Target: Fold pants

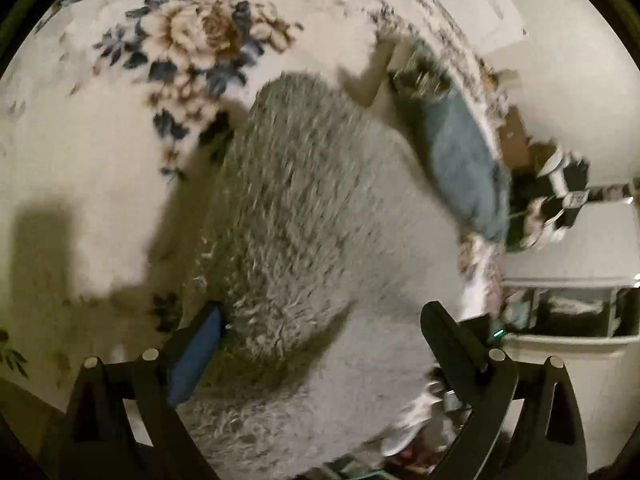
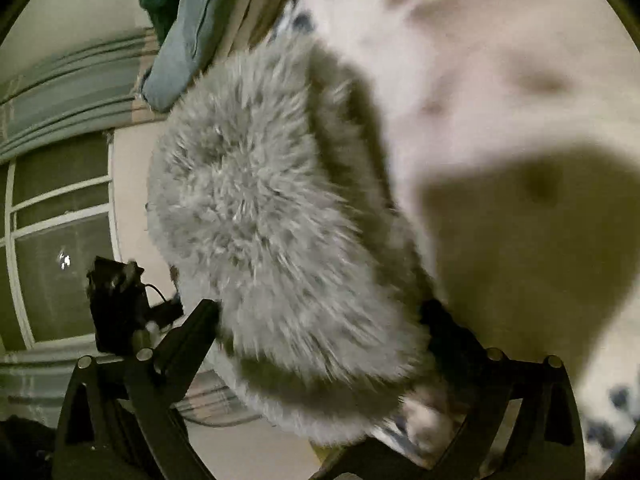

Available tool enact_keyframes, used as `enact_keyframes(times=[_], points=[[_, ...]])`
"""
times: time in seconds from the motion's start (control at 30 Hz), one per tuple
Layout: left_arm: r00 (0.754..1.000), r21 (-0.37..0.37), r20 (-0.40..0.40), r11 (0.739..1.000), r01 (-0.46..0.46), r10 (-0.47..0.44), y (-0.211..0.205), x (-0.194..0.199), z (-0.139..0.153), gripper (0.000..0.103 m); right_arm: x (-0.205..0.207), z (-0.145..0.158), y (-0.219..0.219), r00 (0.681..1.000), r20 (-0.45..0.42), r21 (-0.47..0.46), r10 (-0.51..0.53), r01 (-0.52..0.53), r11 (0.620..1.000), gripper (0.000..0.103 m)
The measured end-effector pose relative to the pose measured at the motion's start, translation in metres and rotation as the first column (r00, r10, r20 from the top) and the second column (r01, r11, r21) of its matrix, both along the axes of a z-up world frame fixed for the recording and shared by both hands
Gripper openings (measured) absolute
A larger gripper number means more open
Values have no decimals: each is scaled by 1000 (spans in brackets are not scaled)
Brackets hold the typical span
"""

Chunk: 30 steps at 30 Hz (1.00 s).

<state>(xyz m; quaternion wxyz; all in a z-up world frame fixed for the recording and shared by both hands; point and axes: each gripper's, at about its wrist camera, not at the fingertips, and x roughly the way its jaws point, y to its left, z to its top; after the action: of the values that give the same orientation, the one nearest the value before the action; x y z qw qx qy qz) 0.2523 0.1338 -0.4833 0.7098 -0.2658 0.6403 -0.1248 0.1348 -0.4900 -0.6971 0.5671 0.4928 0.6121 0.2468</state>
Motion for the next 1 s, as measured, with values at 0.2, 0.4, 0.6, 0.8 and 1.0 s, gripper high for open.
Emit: enact_keyframes(times=[0.2, 0.4, 0.6, 0.8, 1.0], points=[[998, 42, -60, 999, -7, 9, 25, 10, -47, 101, 21, -2, 39, 999, 26, -1, 41, -41, 999, 103], [998, -81, -69, 997, -8, 3, 28, 16, -67, 100, 37, -5, 60, 998, 26, -34, 54, -53, 998, 103], [999, -133, 18, 990, 49, -47, 9, 18, -50, 55, 29, 14, 73, 998, 59, -86, -35, 40, 996, 63], [997, -152, 63, 986, 63, -54, 6, 16, -17, 47, 24, 54, 80, 992, 102, -108, -79, 90, 990, 52], [989, -172, 128, 981, 90, -68, -13, 22, 26, 47, -1, 92, 62, 985, 148, -109, -87, 104, 989, 51]])
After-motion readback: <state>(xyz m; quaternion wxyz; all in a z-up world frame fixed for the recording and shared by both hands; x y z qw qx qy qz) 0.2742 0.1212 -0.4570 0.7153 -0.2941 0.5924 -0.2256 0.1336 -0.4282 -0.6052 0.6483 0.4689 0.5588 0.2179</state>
